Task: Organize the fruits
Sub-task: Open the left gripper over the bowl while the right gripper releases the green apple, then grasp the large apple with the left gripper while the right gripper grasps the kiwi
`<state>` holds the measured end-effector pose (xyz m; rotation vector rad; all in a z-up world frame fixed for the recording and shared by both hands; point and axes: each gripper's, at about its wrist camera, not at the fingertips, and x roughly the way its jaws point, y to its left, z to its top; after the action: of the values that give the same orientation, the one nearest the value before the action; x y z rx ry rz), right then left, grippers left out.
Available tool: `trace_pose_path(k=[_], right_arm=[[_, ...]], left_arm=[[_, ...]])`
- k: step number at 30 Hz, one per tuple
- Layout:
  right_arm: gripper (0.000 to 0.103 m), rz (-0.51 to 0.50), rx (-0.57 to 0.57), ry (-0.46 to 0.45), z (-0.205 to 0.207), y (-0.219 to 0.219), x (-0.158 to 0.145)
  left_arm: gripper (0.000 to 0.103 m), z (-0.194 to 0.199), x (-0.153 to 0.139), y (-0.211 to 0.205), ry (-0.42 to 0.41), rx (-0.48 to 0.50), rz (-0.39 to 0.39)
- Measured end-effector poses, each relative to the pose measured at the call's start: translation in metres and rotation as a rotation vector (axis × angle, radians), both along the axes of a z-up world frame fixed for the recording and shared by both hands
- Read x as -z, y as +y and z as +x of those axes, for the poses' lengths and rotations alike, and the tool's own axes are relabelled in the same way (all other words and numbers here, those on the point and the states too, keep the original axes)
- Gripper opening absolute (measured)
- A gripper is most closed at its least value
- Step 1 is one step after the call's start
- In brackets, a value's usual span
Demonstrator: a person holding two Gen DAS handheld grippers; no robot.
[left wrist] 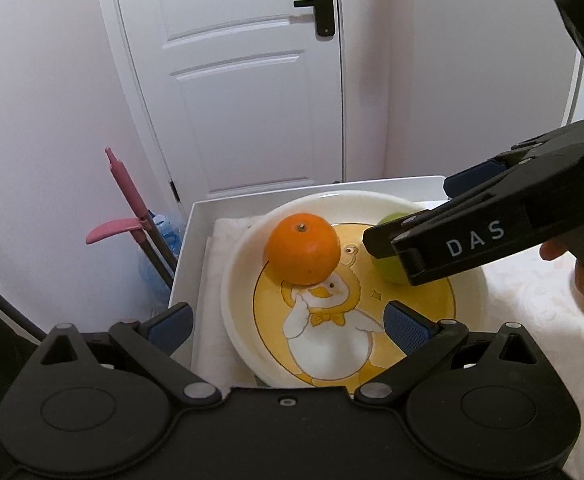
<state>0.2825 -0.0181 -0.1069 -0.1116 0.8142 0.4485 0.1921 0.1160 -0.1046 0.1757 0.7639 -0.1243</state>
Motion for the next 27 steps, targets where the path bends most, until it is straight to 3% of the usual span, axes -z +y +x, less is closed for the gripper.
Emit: trace_pose_path(k=[15, 27], right_arm=[[0.103, 0.062, 0.064, -0.070, -0.056, -0.036, -0.055], [0.103, 0.106, 0.107, -0.117, -0.128, -0.121, -0.091]], left_arm=[[0.103, -0.034, -0.041, -0.017, -0.056, -0.055, -0.007], [0.103, -0.090, -0.074, -0.071, -0.116, -0.113, 0.013]])
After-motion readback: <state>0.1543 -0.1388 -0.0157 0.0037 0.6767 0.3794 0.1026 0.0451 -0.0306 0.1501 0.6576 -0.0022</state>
